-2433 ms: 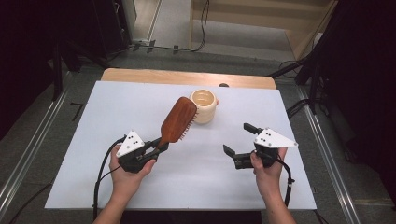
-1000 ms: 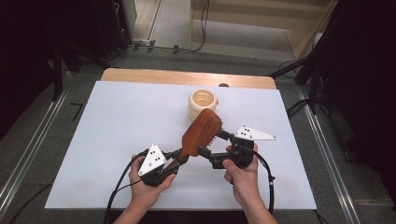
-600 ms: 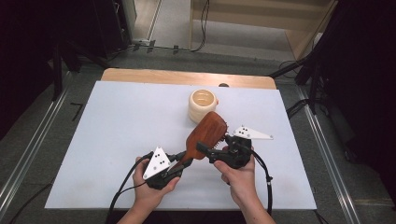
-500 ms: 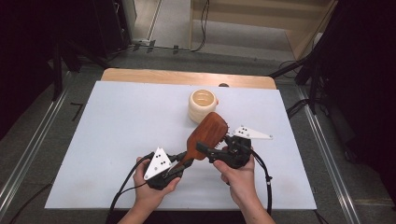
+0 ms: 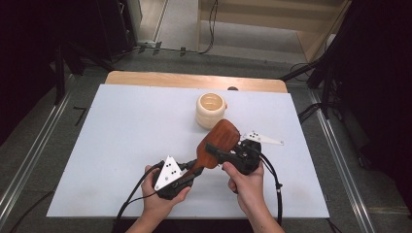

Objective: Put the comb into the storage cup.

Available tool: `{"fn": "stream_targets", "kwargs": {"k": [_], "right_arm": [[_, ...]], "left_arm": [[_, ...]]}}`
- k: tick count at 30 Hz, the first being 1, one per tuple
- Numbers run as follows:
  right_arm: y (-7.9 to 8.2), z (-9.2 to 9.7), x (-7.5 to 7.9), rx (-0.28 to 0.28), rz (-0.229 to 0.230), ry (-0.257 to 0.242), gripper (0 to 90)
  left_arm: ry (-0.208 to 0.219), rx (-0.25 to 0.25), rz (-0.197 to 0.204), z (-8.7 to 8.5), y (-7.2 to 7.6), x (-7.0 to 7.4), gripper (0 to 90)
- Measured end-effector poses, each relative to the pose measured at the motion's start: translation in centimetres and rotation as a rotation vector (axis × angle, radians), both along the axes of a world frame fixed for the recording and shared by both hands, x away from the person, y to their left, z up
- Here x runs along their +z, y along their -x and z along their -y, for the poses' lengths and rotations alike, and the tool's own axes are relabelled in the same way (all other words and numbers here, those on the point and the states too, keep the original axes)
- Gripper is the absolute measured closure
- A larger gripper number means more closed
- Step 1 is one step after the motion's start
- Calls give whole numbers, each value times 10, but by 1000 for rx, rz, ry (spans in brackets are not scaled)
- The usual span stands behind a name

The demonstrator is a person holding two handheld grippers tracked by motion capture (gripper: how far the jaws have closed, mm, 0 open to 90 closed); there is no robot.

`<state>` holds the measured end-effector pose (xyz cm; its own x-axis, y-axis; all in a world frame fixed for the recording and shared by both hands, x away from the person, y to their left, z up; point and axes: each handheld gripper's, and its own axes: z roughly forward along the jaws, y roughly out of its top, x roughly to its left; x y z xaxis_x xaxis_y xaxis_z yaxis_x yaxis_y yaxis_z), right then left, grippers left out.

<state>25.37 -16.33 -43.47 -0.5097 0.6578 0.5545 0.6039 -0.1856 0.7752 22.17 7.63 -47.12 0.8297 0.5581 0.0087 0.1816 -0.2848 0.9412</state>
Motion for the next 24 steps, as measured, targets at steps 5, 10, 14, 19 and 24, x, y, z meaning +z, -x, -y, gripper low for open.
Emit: {"fn": "stream_targets", "kwargs": {"k": [5,10,14,19,24], "right_arm": [[-1,3,-3,-2,-22,-22,335],[-1,4,-7,37,-19,-65,421],[3,4,-7,65,38,-63,479],[6,6,-3,74,102,-55,499],[8,9,0,64,135,-41,504]], "left_arm": [[-4,-4,-4,1,0,-1,718],[14,-29,-41,1,-3,-4,698],[56,-60,-52,-3,-5,-3,618],[73,-68,-67,-4,-7,0,359],[95,-72,-93,-9,-10,0,134]]}}
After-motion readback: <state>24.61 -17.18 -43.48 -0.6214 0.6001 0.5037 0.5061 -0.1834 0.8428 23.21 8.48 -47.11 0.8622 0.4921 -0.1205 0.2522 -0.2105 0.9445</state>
